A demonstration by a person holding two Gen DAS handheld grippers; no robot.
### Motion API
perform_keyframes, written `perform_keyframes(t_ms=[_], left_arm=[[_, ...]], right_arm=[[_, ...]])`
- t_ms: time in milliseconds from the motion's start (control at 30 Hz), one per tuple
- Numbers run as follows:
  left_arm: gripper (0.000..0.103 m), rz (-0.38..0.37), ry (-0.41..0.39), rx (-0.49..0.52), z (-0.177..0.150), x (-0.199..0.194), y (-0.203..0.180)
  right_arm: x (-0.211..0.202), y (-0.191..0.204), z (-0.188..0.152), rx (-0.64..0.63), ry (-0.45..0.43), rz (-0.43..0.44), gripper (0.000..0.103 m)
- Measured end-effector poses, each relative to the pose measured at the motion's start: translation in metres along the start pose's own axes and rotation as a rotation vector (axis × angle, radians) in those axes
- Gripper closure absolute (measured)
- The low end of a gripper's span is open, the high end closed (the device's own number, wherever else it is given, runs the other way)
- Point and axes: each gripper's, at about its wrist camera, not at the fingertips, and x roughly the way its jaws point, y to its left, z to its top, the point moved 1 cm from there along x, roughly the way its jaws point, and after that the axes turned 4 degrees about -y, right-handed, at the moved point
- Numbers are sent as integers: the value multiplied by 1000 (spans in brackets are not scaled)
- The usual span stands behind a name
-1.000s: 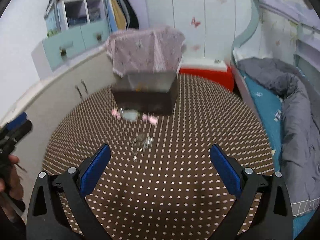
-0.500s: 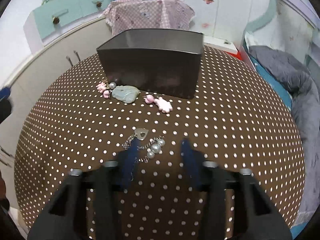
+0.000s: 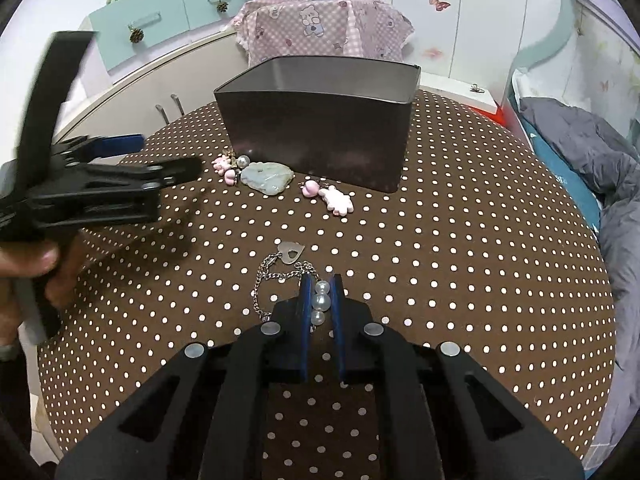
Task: Organize jewelry
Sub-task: 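Grasp the pearl chain with heart tag with the right gripper while the left gripper grasps the pink bear charm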
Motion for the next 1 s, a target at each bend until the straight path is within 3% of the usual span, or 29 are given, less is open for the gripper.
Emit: perform_keyframes(t_ms=[167, 233, 333, 400, 467, 533, 567, 600, 633, 800, 833, 900, 1000], left_arm=[[7, -16, 59, 23, 3, 22, -7], [13, -47, 56, 27, 5, 22, -8], [35, -128, 55, 27, 7, 22, -10], [57, -169, 47, 38, 6, 18, -13], [62, -182, 45, 48, 5, 16, -16], [62, -182, 43, 48, 5, 14, -18], [55, -180, 43, 41, 5, 15, -17], [40, -162, 45, 31, 5, 15, -16], [35, -150, 43, 26, 9, 18, -13], [36, -186, 42, 22, 13, 22, -14], [41, -212, 44, 28, 13, 23, -16], [65, -235, 42, 46, 14, 23, -20], [78, -254, 39, 59, 13, 21, -24]], right_arm=[[7, -3, 8, 11, 0, 21, 95], [6, -3, 8, 10, 0, 22, 95], [7, -3, 9, 10, 1, 23, 95], [8, -3, 9, 10, 1, 22, 95], [7, -4, 9, 9, 1, 22, 95], [8, -3, 10, 8, 1, 20, 95], [7, -3, 9, 7, 1, 19, 95], [8, -1, 9, 7, 1, 18, 95], [8, -1, 9, 8, 1, 17, 95], [9, -1, 10, 12, 1, 22, 95], [8, -2, 9, 13, 1, 23, 95], [8, -2, 9, 15, 1, 25, 95], [8, -3, 9, 13, 1, 24, 95]])
